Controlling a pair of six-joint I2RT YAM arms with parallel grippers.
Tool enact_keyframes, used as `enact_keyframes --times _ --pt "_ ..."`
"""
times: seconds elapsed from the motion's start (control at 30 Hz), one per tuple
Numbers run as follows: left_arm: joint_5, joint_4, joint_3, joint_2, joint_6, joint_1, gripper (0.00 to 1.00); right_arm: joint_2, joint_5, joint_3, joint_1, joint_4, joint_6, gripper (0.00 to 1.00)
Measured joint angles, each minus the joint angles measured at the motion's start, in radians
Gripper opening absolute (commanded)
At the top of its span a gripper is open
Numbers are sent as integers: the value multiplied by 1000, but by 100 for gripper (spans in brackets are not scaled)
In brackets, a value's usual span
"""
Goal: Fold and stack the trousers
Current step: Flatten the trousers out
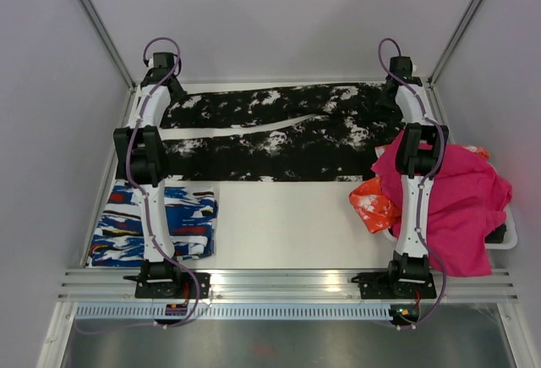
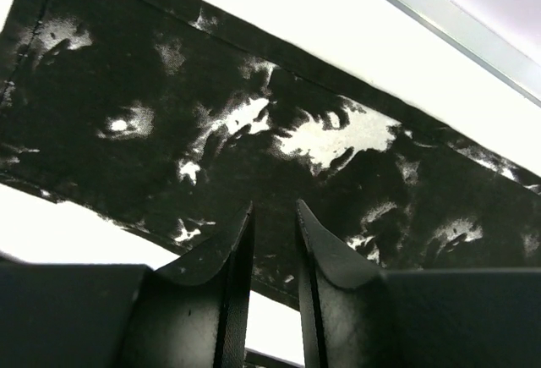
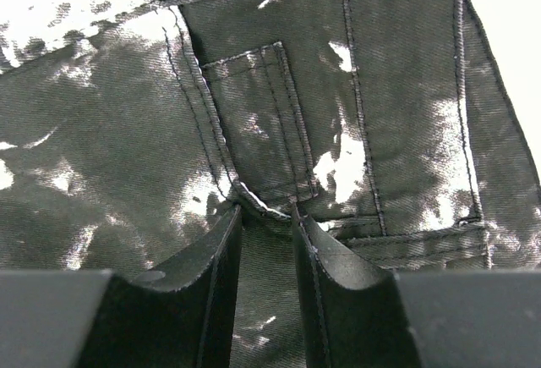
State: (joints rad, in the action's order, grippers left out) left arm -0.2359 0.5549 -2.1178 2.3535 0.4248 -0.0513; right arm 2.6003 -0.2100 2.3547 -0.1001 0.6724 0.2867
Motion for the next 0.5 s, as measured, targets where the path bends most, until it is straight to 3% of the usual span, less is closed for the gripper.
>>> enact_keyframes --times 0.33,0.5 --pt "51 38 -56 87 20 -5 34 89 85 85 -20 -174 45 37" --pt "72 41 -103 148 69 -8 35 117 169 89 -42 -294 85 46"
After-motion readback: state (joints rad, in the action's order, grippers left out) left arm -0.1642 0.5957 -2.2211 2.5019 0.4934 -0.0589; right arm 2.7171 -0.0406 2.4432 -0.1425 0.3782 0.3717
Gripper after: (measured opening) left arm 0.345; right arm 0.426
